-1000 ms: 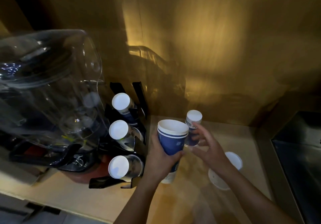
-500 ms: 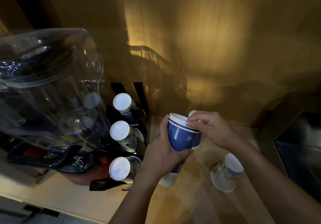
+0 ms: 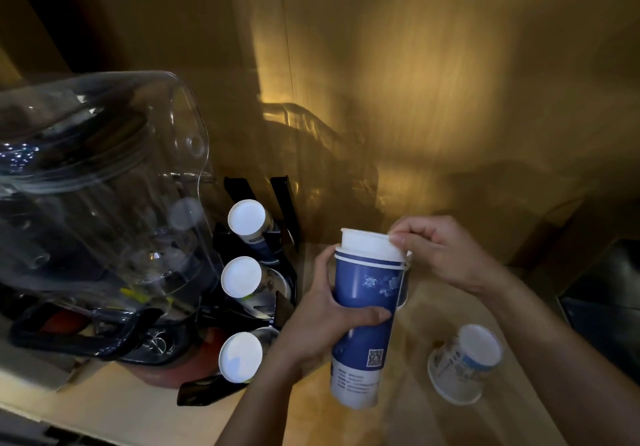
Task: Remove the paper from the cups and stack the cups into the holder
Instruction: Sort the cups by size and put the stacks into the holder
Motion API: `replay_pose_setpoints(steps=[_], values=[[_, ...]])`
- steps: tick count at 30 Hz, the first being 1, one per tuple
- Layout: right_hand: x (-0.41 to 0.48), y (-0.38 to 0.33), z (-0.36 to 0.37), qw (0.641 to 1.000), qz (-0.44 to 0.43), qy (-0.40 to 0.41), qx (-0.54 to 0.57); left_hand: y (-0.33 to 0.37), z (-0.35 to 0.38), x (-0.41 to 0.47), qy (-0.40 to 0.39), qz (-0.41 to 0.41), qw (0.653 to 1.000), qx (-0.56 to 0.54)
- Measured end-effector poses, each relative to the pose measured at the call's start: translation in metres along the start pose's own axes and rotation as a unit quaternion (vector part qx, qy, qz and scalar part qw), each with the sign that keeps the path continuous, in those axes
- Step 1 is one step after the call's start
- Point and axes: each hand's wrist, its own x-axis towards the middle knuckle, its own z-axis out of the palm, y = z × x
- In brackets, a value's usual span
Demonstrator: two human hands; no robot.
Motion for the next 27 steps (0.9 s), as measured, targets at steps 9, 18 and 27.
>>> replay_pose_setpoints(steps=[9,18,27], values=[[0.013,-0.001,-0.013,0.998,-0.049,0.034,-0.004,-0.003,-0.004,0.002,0.001,0.01,1.0,0.03],[0.013,0.018,-0.008,0.803,-0.275,0.034,-0.528,-0.003,-0.009,0.003,-0.03,0.002,0.998,0.063],[0.003,0.071,-0.021,0.658,-0.318,0.163,-0.663,-0.005,-0.008,0.007,-0.089,-0.04,0.995,0.021]])
